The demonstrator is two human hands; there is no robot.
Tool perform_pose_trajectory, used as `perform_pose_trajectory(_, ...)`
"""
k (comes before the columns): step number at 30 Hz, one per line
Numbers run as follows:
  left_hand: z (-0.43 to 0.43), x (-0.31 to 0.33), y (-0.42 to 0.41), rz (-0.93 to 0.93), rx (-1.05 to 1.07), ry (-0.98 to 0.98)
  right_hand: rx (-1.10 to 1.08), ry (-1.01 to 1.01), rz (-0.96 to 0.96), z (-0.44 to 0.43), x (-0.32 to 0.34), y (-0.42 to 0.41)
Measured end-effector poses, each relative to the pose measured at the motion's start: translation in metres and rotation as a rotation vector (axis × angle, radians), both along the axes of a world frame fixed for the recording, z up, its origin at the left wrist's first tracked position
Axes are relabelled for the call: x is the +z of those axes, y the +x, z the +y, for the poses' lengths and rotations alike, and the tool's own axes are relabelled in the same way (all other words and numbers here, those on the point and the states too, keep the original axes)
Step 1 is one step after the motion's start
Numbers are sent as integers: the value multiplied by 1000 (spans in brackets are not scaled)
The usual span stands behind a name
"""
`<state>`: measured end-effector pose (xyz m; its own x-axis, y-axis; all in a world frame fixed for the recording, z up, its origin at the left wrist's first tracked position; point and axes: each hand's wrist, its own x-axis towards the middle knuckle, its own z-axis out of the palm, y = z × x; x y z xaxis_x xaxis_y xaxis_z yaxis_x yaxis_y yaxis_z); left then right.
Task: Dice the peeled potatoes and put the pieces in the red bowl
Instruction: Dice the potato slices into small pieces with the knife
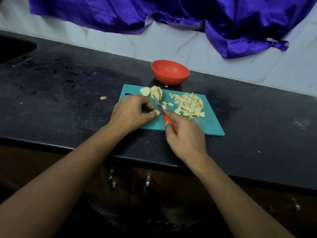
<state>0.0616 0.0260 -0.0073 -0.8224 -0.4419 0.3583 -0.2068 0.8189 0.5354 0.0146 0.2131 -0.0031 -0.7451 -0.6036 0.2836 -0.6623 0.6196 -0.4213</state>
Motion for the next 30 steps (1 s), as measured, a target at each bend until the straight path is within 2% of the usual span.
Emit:
perform_pose_trajectory(8,-2,-2,-1,5,6,-13,1,33,24,-13,6,-1)
perform_pose_trajectory(17,-2,1,1,14,-10,13,57,205,151,-3,5,5)
perform_pose_trajectory(20,-1,1,3,15,-12,7,59,135,30,9,5,1)
perform_pose_trajectory(23,1,0,7,35,-25,-16,28,-130,-177,14,2,-10)
perform_pose_trajectory(25,3,1,9,48,-27,-21,8,-160,-165,9,3,-11)
perform_pose_trajectory(30,3,2,10,59,-15,2,25,-78,-80,-8,5,-4)
